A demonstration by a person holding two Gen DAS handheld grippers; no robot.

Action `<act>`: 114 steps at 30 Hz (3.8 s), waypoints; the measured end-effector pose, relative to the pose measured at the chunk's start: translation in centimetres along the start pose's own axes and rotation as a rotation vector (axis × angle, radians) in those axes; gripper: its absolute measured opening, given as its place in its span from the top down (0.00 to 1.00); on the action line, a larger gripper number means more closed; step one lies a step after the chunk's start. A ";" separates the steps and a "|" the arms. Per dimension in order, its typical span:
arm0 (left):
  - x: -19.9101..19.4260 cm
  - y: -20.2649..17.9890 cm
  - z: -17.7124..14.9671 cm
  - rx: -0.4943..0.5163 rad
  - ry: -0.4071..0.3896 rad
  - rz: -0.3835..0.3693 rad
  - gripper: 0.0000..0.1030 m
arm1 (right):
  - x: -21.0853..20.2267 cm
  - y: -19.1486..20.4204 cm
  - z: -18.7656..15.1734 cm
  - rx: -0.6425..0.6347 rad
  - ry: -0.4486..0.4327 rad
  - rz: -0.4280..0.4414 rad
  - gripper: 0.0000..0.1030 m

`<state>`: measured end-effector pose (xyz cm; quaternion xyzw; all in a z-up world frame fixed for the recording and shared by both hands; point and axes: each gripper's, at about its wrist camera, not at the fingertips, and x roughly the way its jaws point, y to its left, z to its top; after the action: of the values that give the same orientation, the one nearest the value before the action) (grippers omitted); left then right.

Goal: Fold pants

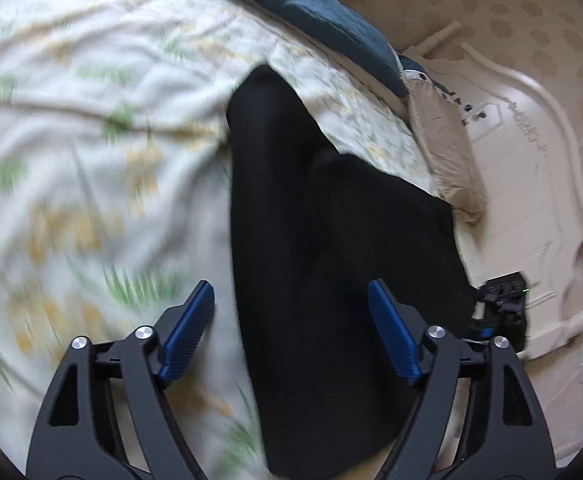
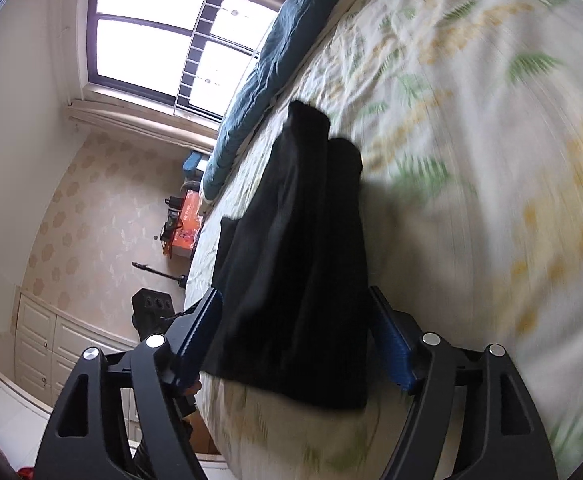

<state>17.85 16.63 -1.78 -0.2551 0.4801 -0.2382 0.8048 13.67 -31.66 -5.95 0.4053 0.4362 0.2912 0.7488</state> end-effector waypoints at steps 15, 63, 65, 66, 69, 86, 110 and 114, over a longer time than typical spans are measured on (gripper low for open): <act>0.6 -0.8 -3.4 -0.077 -0.030 -0.070 0.61 | 2.5 1.2 -1.6 0.016 0.043 -0.039 0.59; -6.7 -8.2 -16.1 0.123 -0.306 0.474 0.07 | -2.3 5.4 -13.5 -0.172 -0.029 -0.220 0.28; -6.8 -9.0 -17.0 0.133 -0.325 0.509 0.07 | -2.2 6.4 -14.5 -0.219 -0.045 -0.308 0.27; -6.8 -9.5 -17.4 0.141 -0.333 0.530 0.07 | -2.2 6.7 -15.0 -0.243 -0.054 -0.353 0.27; -6.4 -10.9 -18.7 0.178 -0.311 0.570 0.06 | -1.6 8.2 -16.5 -0.330 -0.079 -0.509 0.26; -4.8 -14.8 -21.6 0.258 -0.284 0.672 0.06 | -0.9 9.7 -18.5 -0.425 -0.126 -0.668 0.23; -5.6 -13.1 -21.2 0.173 -0.287 0.679 0.06 | -0.4 9.8 -18.9 -0.424 -0.101 -0.675 0.22; -5.6 -13.0 -21.2 0.171 -0.286 0.679 0.06 | -0.3 9.8 -19.0 -0.424 -0.100 -0.676 0.22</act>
<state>-5.30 6.48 1.52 -0.0440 0.3985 0.0410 0.9152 -4.17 -20.29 -2.92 0.0893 0.4383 0.0921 0.8896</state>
